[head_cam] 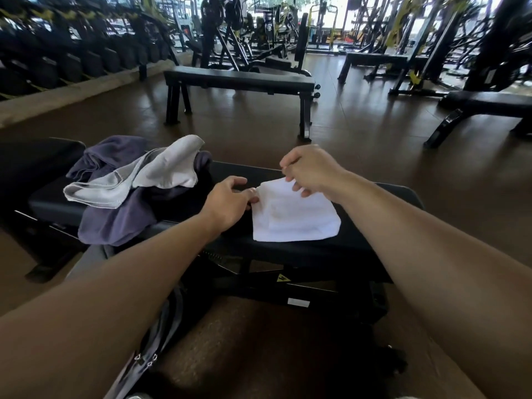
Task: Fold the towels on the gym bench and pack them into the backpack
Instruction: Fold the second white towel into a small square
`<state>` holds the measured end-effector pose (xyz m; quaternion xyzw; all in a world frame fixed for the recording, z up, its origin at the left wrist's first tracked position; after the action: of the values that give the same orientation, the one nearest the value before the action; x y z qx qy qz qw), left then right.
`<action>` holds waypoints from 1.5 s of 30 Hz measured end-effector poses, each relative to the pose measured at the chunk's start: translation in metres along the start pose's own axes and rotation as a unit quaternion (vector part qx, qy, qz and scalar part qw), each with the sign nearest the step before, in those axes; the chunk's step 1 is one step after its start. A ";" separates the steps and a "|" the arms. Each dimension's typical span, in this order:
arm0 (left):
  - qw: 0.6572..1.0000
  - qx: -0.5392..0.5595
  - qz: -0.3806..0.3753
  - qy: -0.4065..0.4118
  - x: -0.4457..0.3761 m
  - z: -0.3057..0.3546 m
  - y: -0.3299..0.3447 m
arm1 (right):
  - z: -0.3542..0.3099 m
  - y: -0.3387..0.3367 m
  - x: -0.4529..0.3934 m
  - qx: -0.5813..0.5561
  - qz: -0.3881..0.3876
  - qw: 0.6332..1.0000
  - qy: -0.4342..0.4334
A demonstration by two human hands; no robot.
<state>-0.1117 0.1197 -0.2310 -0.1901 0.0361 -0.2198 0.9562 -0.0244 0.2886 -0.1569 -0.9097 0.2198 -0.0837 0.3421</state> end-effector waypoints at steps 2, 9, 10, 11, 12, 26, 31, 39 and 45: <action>1.000 -0.026 -0.006 0.005 0.000 0.000 0.002 | 0.007 -0.006 -0.006 0.145 0.027 0.988 -0.042; 0.997 -0.072 -0.030 0.025 -0.003 0.009 0.013 | 0.018 0.040 0.010 0.243 -0.070 0.961 -0.116; 0.997 -0.073 -0.025 0.026 -0.003 0.010 0.013 | 0.022 0.046 0.013 0.262 -0.064 0.955 -0.120; 0.997 -0.072 -0.020 0.025 -0.003 0.010 0.014 | 0.025 0.050 0.017 0.281 -0.058 0.950 -0.125; 0.997 -0.069 -0.016 0.021 -0.004 0.010 0.014 | 0.026 0.053 0.022 0.292 -0.052 0.946 -0.133; 0.998 0.050 -0.010 0.035 0.001 0.037 0.019 | 0.014 0.027 0.031 0.128 -0.114 0.981 -0.091; 0.997 0.080 -0.002 -0.016 -0.002 0.035 0.018 | 0.022 0.035 0.029 0.183 -0.148 0.968 -0.090; 0.986 0.122 0.041 -0.110 -0.001 0.002 0.014 | 0.036 0.060 0.031 0.303 -0.155 0.935 -0.098; 0.991 0.061 0.015 -0.119 -0.006 -0.006 0.008 | 0.047 0.002 0.006 0.221 -0.021 0.973 0.061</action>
<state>-0.1144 0.1268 -0.2396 -0.1558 -0.0888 -0.1831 0.9666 -0.0054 0.3119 -0.1938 -0.8090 0.1969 -0.1925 0.5193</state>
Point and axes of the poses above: each hand's wrist, its own x-axis away from the middle knuckle, its own y-axis out of the palm, z = x × y, the point moved 9 cm from there along -x, towards the middle knuckle
